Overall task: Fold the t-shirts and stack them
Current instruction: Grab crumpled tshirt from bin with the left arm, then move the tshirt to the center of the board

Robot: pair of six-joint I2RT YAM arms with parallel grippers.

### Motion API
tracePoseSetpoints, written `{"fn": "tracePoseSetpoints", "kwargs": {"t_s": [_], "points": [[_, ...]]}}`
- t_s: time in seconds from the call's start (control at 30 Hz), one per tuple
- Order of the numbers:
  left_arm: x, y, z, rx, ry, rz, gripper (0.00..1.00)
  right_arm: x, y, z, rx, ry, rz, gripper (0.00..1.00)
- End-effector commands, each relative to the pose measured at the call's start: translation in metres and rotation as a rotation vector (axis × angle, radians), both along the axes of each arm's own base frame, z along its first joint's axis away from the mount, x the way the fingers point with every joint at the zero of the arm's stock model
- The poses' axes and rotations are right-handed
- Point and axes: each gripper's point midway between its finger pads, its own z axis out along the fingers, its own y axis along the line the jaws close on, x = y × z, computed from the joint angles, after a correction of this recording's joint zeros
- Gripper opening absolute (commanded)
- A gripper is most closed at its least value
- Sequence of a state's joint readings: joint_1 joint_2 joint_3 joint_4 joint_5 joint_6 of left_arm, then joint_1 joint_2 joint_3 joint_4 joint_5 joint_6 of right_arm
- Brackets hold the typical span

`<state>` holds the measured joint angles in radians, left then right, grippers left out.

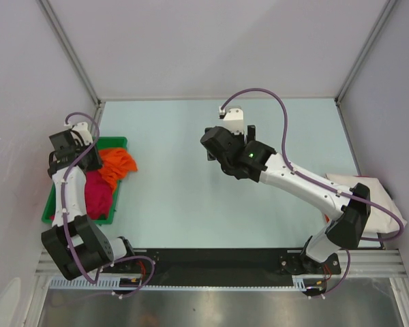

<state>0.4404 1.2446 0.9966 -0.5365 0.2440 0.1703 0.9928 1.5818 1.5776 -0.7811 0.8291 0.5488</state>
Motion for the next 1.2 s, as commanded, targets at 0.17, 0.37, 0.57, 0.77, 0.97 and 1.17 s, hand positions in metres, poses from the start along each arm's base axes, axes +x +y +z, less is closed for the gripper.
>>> {"fn": "tracePoseSetpoints", "kwargs": {"t_s": [0.17,0.37,0.57,0.77,0.97,1.17], "points": [[0.008,-0.002,0.022,-0.004,-0.066,0.01,0.05,0.0,-0.003,0.002,-0.001,-0.01,-0.015,1.0],[0.011,-0.01,0.092,0.032,-0.213,-0.029,0.0,0.0,-0.005,0.0,0.003,-0.01,-0.02,1.0],[0.012,-0.053,0.214,0.087,-0.408,-0.147,0.0,0.0,-0.003,0.002,0.042,-0.023,-0.012,1.0],[0.03,-0.102,0.305,0.058,-0.506,-0.261,0.0,0.0,-0.005,0.017,0.075,-0.056,-0.005,1.0],[0.028,-0.136,0.378,0.113,-0.67,-0.336,0.0,-0.003,-0.014,0.034,0.091,-0.09,-0.008,1.0],[0.019,-0.194,0.379,0.116,-0.692,-0.54,0.0,-0.01,-0.03,0.039,0.098,-0.099,-0.026,1.0]]}}
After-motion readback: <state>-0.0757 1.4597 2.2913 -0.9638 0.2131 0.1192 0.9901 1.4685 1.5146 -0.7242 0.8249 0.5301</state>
